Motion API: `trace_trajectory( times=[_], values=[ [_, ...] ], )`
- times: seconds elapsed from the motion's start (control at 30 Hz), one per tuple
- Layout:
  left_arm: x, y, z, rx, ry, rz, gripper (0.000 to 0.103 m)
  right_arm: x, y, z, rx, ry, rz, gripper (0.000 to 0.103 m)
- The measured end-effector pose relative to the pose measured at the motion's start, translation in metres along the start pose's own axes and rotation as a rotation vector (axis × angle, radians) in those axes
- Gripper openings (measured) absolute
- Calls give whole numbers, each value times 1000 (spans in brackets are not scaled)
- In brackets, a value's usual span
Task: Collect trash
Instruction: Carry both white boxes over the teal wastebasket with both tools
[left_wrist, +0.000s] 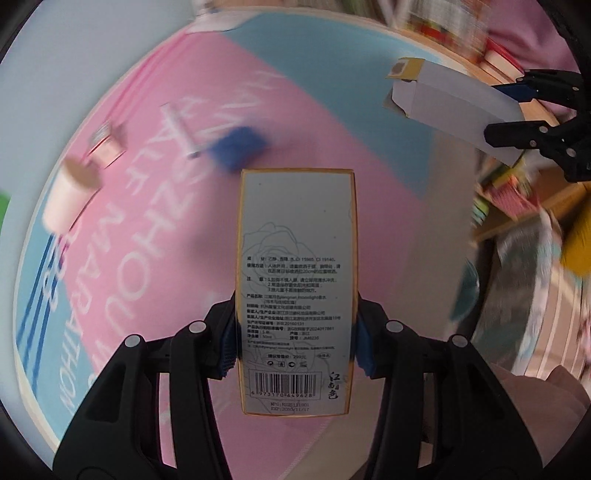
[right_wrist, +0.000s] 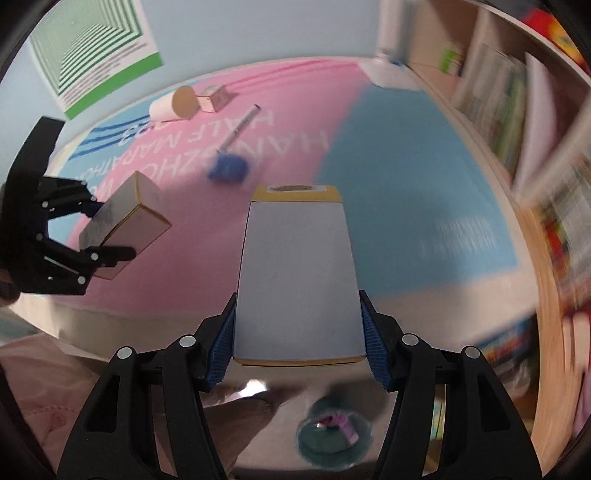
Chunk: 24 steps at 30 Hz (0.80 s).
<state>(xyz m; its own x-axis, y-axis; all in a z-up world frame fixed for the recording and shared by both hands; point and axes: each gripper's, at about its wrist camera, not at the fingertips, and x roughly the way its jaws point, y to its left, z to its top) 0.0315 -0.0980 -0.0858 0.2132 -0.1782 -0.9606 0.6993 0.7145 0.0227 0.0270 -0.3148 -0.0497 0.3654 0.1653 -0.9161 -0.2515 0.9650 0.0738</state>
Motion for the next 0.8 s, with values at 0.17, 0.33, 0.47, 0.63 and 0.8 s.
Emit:
trace_trajectory(
  times=[0.17,0.33,0.47,0.63,0.8],
  values=[
    [5,-49,12,154,-2,-56,47,-35,-19,-60,165,-7,-76,61],
    [6,-109,26,301,-11,-101,47,-66,-32,-117,278,-13,-145,61],
    [4,-159,32,401,-21,-125,47,-89,-46,-167,380,-23,-183,61],
    [2,-220,36,502,-22,-163,47,-111,-59,-235,487,-18,-205,61],
    [6,-284,28,597,-4,-191,47,-123,-68,-296,579,1,-203,61]
  ],
)
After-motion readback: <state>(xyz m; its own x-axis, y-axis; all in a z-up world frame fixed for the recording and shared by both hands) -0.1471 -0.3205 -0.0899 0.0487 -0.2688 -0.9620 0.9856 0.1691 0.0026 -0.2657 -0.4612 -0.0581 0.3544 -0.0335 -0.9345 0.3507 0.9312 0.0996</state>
